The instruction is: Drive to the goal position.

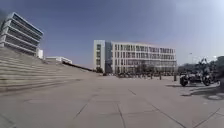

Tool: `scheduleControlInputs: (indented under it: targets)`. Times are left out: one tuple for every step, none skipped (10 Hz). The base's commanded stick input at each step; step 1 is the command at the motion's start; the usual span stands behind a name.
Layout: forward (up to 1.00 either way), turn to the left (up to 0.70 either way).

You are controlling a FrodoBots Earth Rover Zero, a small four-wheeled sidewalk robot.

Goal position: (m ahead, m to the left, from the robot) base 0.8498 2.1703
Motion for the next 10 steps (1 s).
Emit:
scheduleControlInputs:
  targets:
    - [1.0,0.05]
    - [1.0,0.1]
    - [1.0,0.15]
    - [1.0,0.13]
    - [1.0,0.09]
    - [1.0,0.12]
    - [1.0,0.14]
    - [1.0,0.15]
    - [1.0,0.1]
    - [1.0,0.04]
